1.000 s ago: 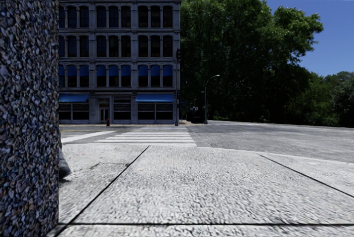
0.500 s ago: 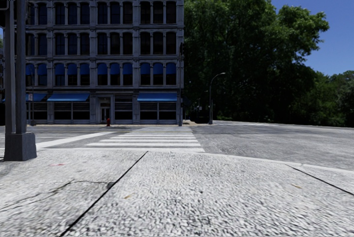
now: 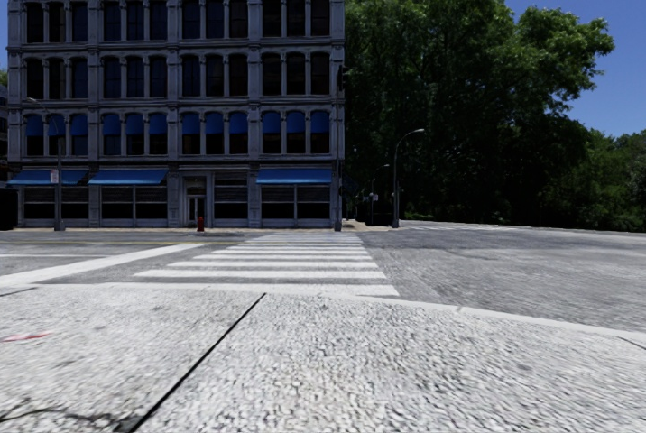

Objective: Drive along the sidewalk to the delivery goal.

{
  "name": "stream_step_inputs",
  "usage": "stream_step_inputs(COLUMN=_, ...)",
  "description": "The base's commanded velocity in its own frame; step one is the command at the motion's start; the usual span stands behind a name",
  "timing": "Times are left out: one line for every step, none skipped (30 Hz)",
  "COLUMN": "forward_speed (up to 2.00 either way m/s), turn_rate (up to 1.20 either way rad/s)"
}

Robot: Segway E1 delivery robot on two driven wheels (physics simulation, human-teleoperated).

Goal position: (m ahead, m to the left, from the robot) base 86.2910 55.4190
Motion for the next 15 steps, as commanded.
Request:
stream_step_inputs(forward_speed=2.0, turn_rate=0.0)
stream_step_inputs(forward_speed=2.0, turn_rate=0.0)
stream_step_inputs(forward_speed=2.0, turn_rate=0.0)
stream_step_inputs(forward_speed=2.0, turn_rate=0.0)
stream_step_inputs(forward_speed=2.0, turn_rate=0.0)
stream_step_inputs(forward_speed=2.0, turn_rate=0.0)
stream_step_inputs(forward_speed=2.0, turn_rate=0.05)
stream_step_inputs(forward_speed=2.0, turn_rate=0.12)
stream_step_inputs(forward_speed=2.0, turn_rate=0.18)
stream_step_inputs(forward_speed=2.0, turn_rate=0.18)
stream_step_inputs(forward_speed=2.0, turn_rate=0.24)
stream_step_inputs(forward_speed=2.0, turn_rate=0.26)
stream_step_inputs(forward_speed=2.0, turn_rate=0.26)
stream_step_inputs(forward_speed=2.0, turn_rate=0.27)
stream_step_inputs(forward_speed=2.0, turn_rate=0.25)
